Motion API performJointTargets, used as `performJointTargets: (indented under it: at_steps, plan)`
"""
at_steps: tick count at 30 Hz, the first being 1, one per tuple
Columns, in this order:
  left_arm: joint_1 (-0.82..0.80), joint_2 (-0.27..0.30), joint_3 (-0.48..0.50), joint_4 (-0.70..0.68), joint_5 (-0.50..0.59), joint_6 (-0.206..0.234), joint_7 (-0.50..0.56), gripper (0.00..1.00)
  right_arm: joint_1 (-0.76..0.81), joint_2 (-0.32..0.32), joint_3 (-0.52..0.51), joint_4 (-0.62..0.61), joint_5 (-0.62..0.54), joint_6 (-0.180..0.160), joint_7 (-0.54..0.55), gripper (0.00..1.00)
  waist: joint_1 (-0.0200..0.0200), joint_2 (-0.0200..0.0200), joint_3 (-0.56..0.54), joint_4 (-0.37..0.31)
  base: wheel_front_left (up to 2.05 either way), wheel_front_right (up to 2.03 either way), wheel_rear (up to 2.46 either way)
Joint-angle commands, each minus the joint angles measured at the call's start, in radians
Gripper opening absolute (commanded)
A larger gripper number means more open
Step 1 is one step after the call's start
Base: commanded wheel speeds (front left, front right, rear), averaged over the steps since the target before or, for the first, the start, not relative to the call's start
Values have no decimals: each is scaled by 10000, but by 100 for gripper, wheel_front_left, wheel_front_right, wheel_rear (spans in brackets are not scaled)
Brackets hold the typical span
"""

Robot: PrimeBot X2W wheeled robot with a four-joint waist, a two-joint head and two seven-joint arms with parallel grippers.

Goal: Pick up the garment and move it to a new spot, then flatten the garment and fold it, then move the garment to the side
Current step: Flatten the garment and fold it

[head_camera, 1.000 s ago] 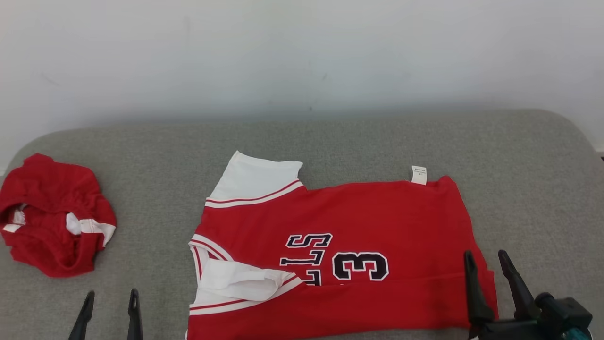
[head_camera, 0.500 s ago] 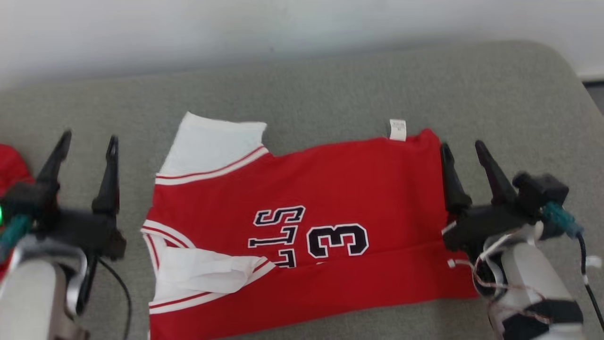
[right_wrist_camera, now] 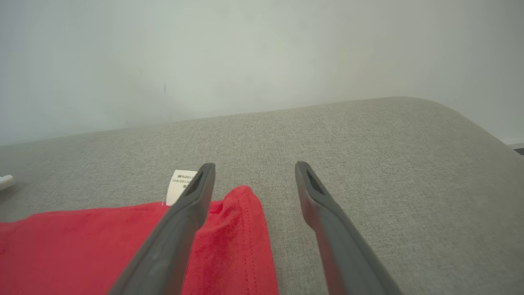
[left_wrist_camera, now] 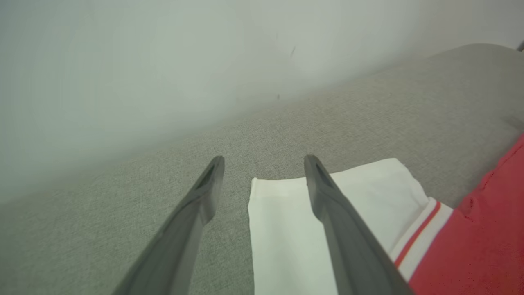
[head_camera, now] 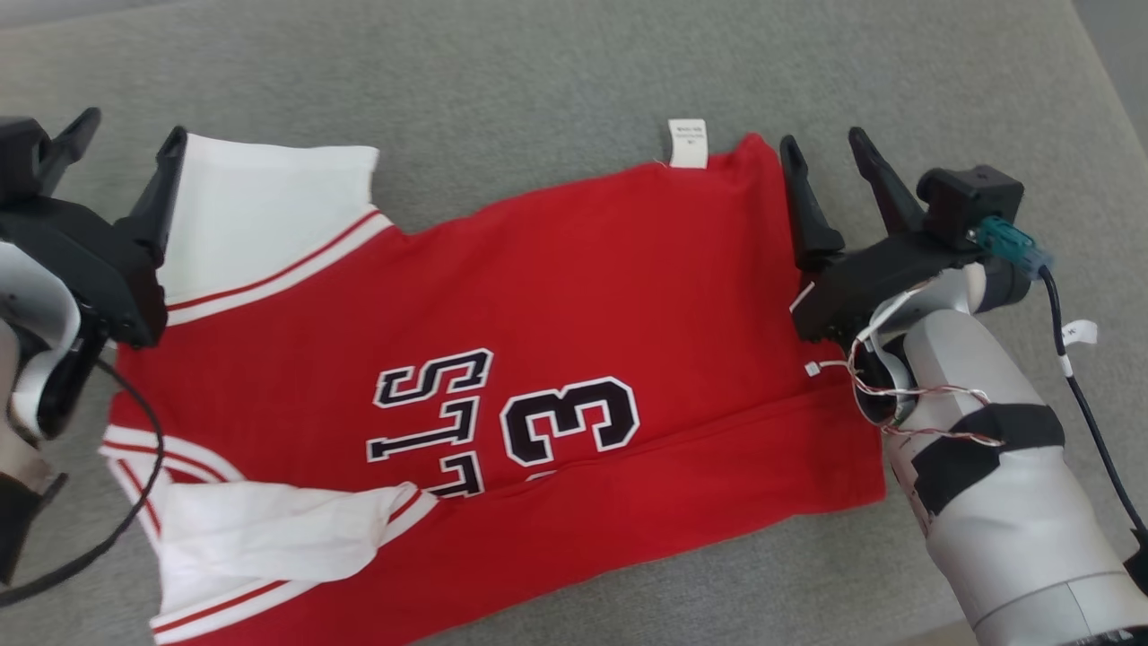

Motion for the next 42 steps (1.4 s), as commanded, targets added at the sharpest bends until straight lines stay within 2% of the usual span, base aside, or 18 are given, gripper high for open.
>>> performJointTargets:
  at_steps: [1,7,10,16,17,18,22,29,30,31,33,42]
  plan:
    - [-220,131,-194,262,-17,21,85,100,-204,94,122,184,78,12,-76,100,-4,-3,638,-637,0,0,0]
    - [-985,365,-593,1566,-528,20,183,100,-885,219,693,885,388,12,-338,100,-4,-3,937,-880,0,0,0]
    - [-1324,554,-860,2162,-380,21,244,100,-1104,285,969,1084,528,12,-426,100,-4,-3,1086,-952,0,0,0]
    - [-1602,305,-1198,3001,-868,19,382,100,-1420,243,1445,1420,735,12,-521,100,-4,-3,1200,-962,0,0,0]
    - [-1618,234,-1307,3021,-969,12,356,34,-1475,237,1541,1507,803,12,-520,100,-4,-3,1190,-925,0,0,0]
    - [-1628,117,-1341,3047,-1164,12,281,0,-1541,209,1623,1592,856,12,-506,100,-4,-3,1163,-867,0,0,0]
    - [-1668,87,-1635,2920,-1452,13,-19,0,-1892,125,2007,1924,1095,12,-221,100,-4,-3,1026,-625,0,0,0]
    - [-2148,-19,-2027,2536,-1674,17,-848,0,-2599,-128,2586,2647,1501,12,1054,100,-4,-3,990,-89,0,0,0]
    - [-2207,-81,-2168,2462,-1663,17,-1016,0,-2718,-210,2707,2754,1618,12,1278,85,-4,-3,1004,26,0,0,0]
    - [-2207,-81,-2168,2462,-1663,17,-1016,0,-2718,-210,2707,2754,1618,12,1278,85,-4,-3,1004,26,0,0,0]
    - [-2270,-139,-2333,2394,-1694,17,-1174,0,-2823,-285,2791,2801,1748,12,1327,0,-4,-3,1005,109,0,0,0]
    - [-2691,20,-2524,2550,-1678,19,-1983,0,-3334,-529,2865,3003,1955,12,793,0,-4,-3,850,226,0,0,0]
